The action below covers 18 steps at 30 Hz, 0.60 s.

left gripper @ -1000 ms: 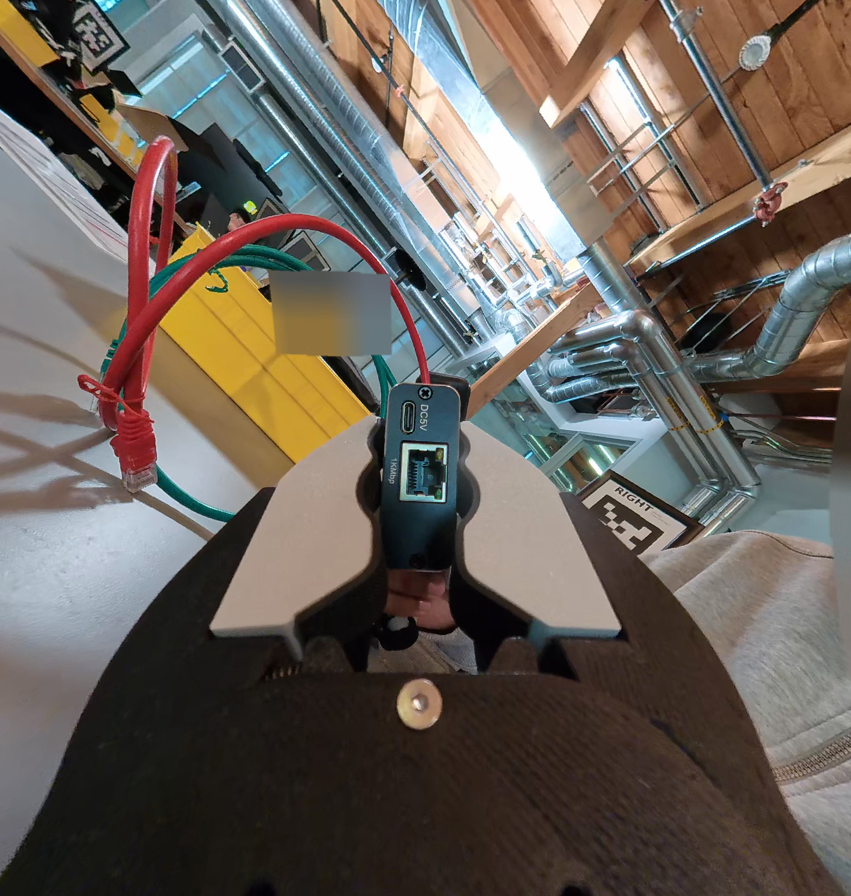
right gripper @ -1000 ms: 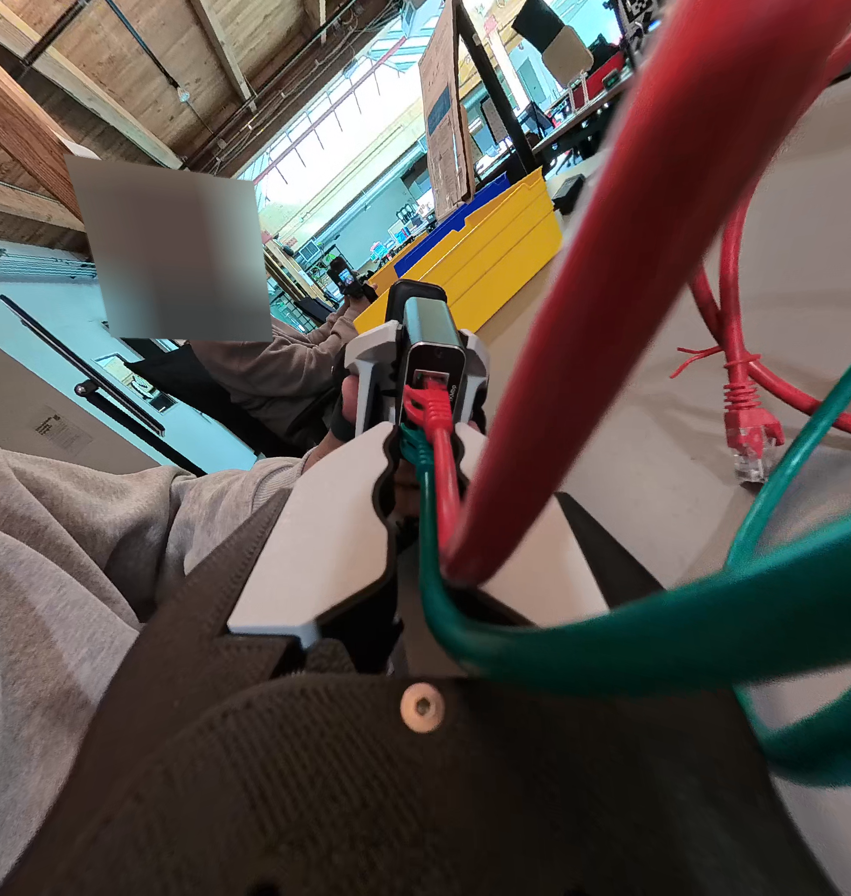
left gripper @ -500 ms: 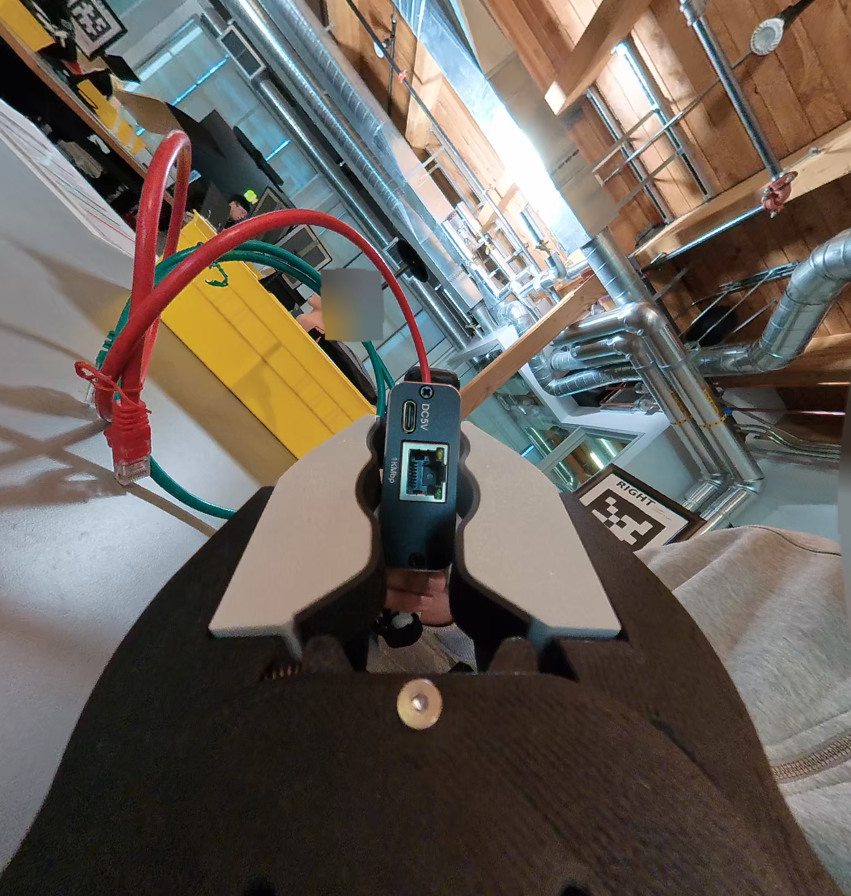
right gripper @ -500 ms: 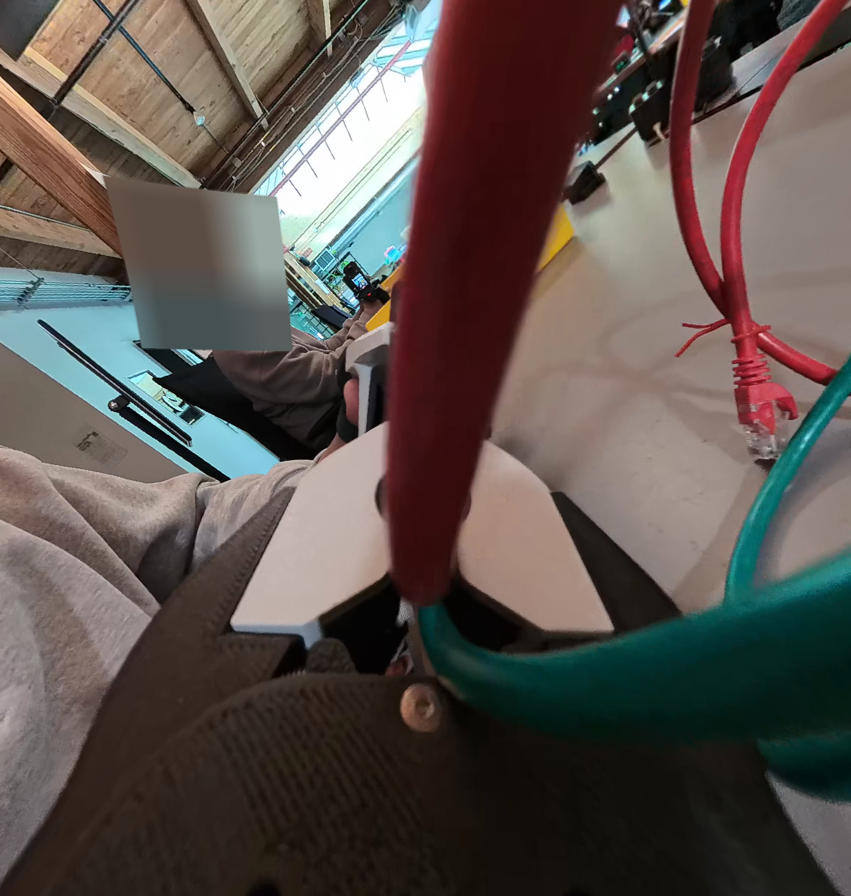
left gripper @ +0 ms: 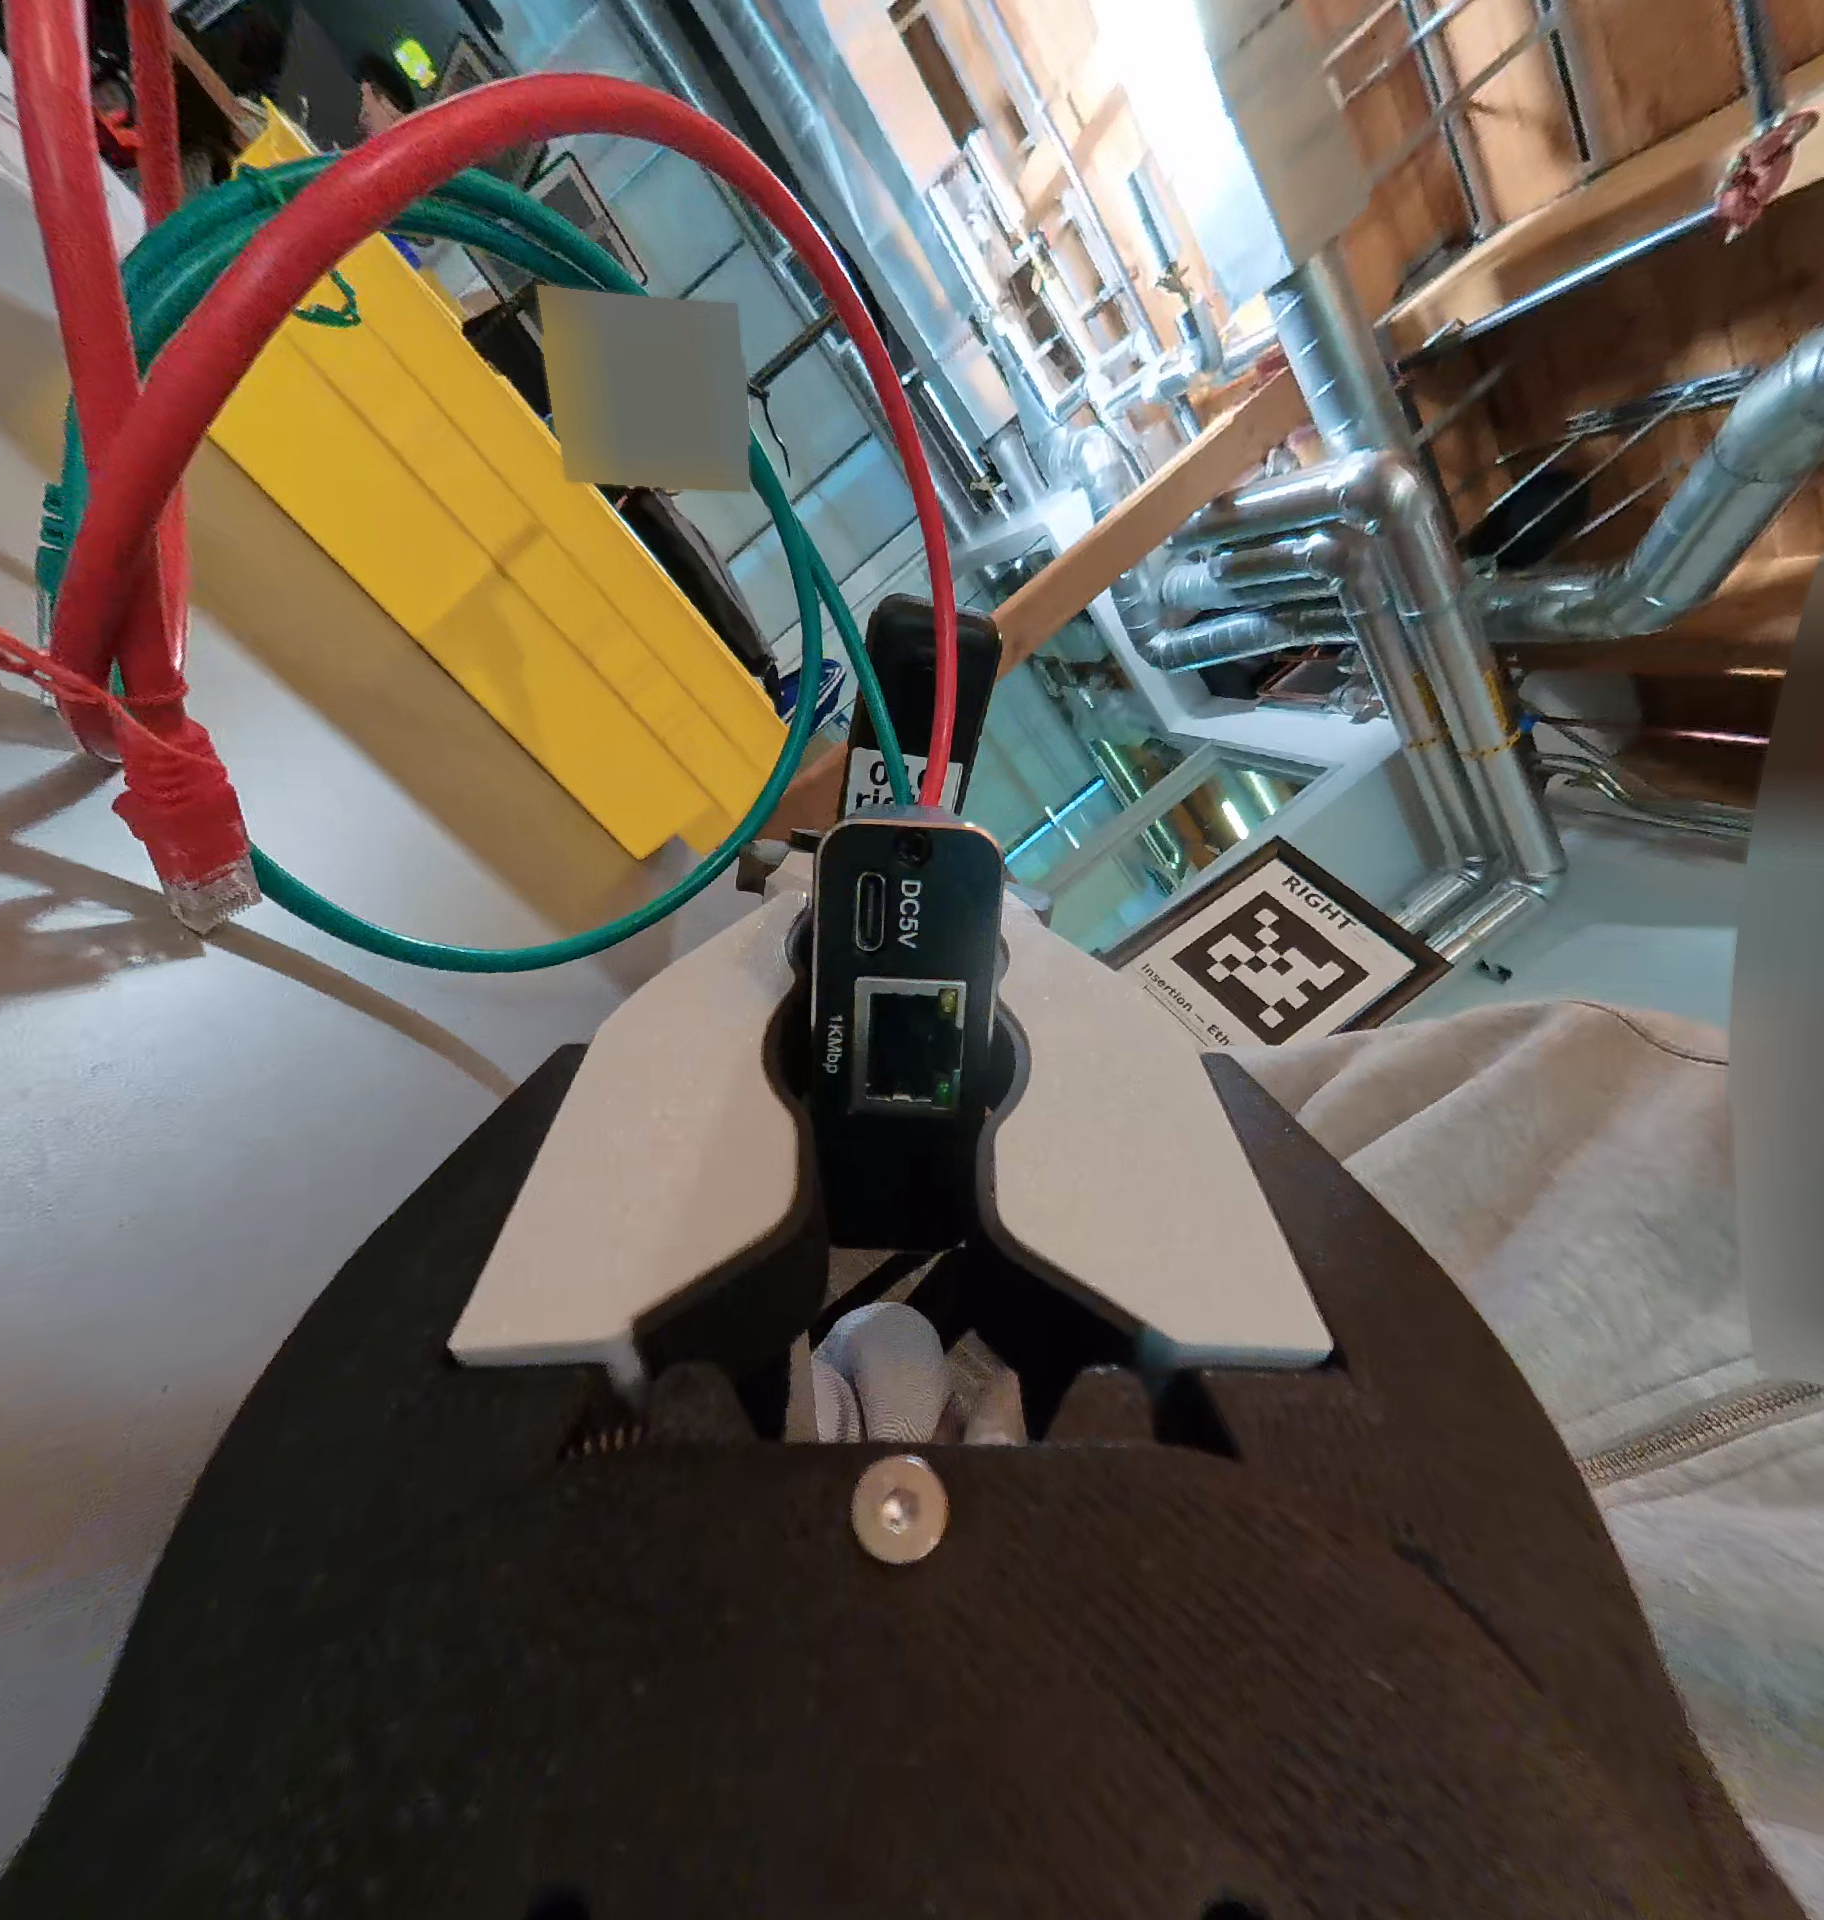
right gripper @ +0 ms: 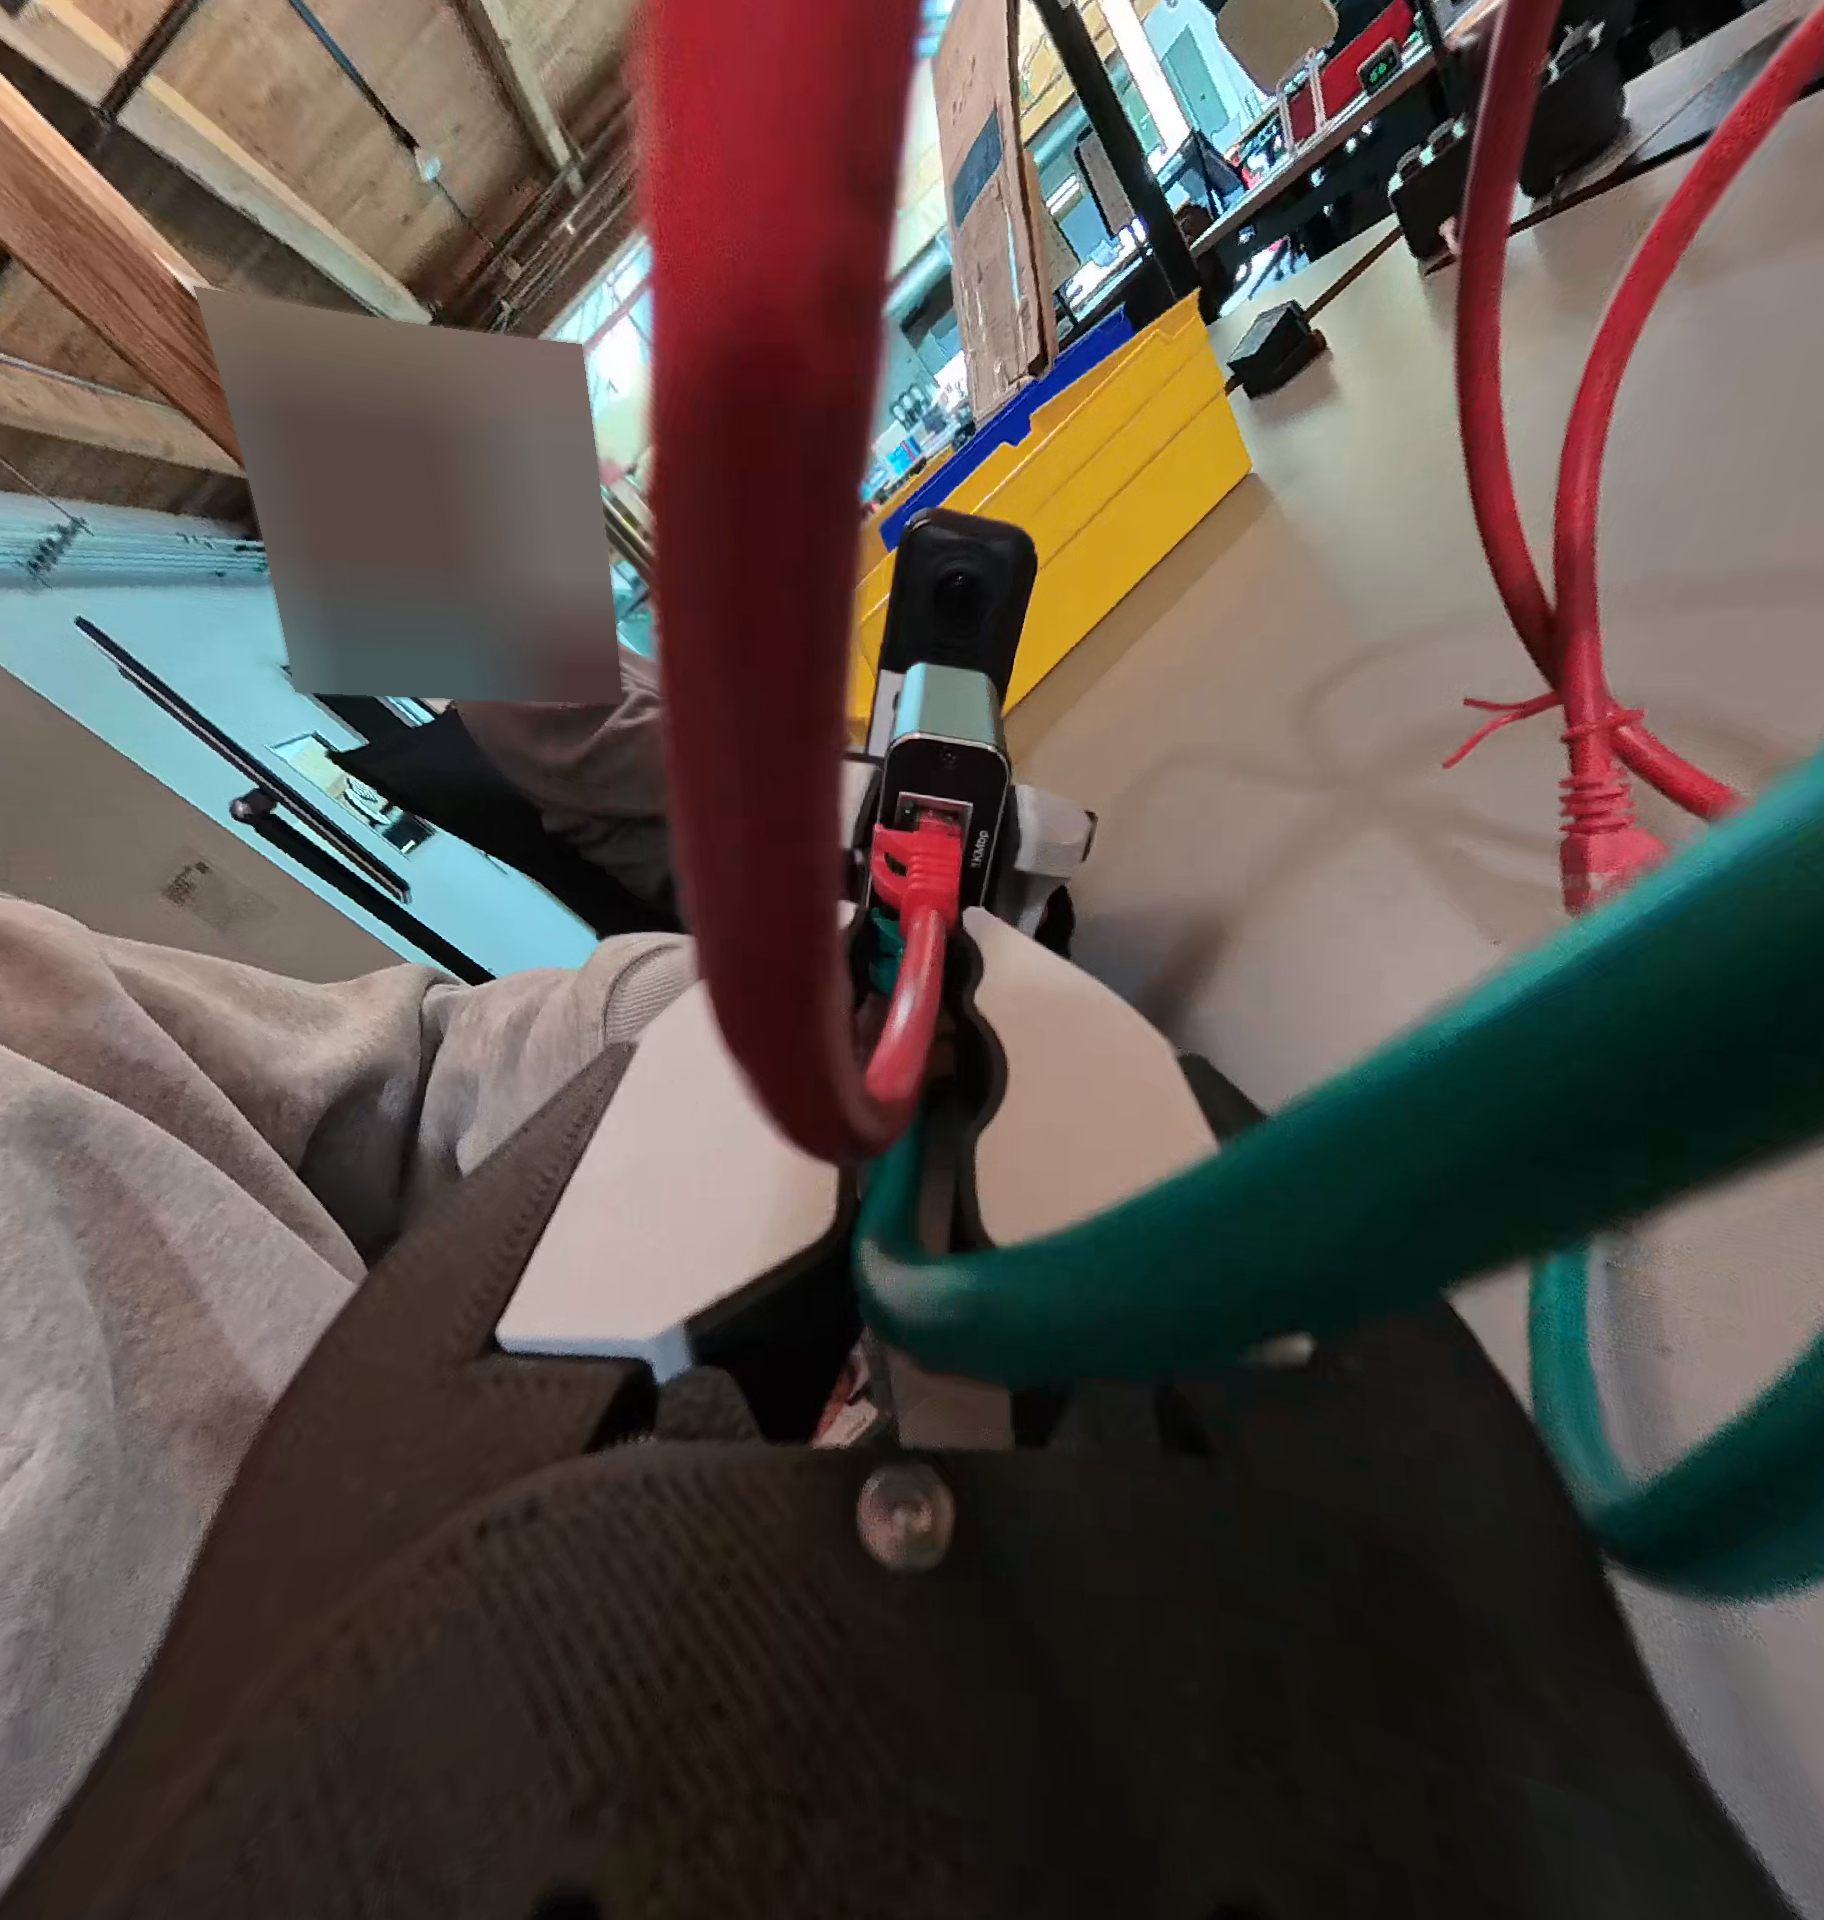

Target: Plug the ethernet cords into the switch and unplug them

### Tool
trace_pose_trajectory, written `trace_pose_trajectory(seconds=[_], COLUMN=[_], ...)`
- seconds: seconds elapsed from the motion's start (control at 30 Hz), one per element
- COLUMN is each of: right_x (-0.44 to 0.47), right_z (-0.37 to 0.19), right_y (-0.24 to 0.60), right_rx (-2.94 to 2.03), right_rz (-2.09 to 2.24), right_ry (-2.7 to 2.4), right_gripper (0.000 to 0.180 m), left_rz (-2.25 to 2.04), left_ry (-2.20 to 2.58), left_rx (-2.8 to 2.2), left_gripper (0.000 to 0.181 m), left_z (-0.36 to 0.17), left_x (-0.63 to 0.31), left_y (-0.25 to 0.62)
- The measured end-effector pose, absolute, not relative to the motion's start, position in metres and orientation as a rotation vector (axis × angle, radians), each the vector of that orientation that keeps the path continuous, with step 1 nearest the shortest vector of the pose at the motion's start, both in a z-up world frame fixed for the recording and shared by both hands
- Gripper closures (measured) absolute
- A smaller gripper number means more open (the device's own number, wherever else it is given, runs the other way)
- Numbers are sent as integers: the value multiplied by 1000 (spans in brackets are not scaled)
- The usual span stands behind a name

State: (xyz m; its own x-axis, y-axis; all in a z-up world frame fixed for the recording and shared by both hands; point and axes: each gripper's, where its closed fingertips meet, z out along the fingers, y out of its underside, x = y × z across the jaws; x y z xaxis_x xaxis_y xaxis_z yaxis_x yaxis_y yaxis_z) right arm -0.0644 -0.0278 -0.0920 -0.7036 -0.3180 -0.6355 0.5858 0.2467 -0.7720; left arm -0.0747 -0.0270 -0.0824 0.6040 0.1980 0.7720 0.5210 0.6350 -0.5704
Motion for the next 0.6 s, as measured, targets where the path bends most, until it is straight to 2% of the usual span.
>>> trace_pose_trajectory(seconds=[0.6], right_x=[-66], right_z=[-91], right_y=[-29], right_rx=[221], right_rz=[-1619], right_ry=[1840], right_gripper=[165], left_rz=[-179], left_ry=[-929], left_rx=[-925], left_gripper=[155], left_z=[-83], left_x=[-74], left_y=[-28])
